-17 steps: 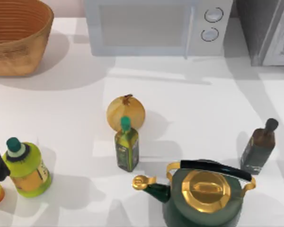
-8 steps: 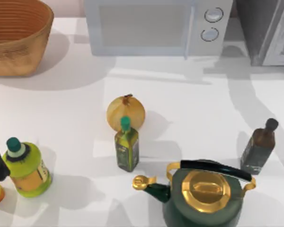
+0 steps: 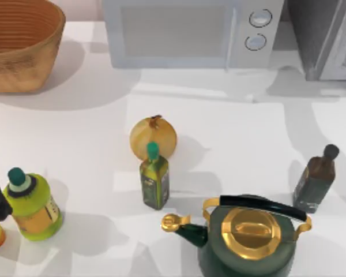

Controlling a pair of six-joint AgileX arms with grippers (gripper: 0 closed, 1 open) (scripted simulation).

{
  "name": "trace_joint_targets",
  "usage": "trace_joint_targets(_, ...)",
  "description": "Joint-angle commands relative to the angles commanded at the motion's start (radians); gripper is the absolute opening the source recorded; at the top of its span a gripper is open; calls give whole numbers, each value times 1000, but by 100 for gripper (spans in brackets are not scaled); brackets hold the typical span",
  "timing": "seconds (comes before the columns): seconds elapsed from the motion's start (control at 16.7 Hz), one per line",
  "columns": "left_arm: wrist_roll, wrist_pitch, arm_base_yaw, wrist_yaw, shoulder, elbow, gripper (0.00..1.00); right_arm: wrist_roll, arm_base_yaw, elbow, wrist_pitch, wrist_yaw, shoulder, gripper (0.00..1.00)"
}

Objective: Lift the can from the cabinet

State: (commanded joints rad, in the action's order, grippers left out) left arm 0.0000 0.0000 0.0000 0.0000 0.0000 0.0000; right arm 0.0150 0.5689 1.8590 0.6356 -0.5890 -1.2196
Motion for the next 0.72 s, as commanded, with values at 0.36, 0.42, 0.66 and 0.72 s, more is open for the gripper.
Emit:
trace_joint_targets(0.36, 0, 0, 0, 0, 0, 0, 100, -3, -49, -176, -52, 56, 105, 0)
trace_joint_targets(0.42, 0, 0, 0, 0, 0, 0, 100, -3, -66, -228, -70, 73, 139, 0)
trace_joint_targets(0.66, 0, 0, 0, 0, 0, 0, 100, -5, -146, -488, -159, 155, 310, 0)
trace_joint_targets(0.72, 0, 0, 0, 0, 0, 0, 100, -6, -169, -565, -185, 179, 361, 0)
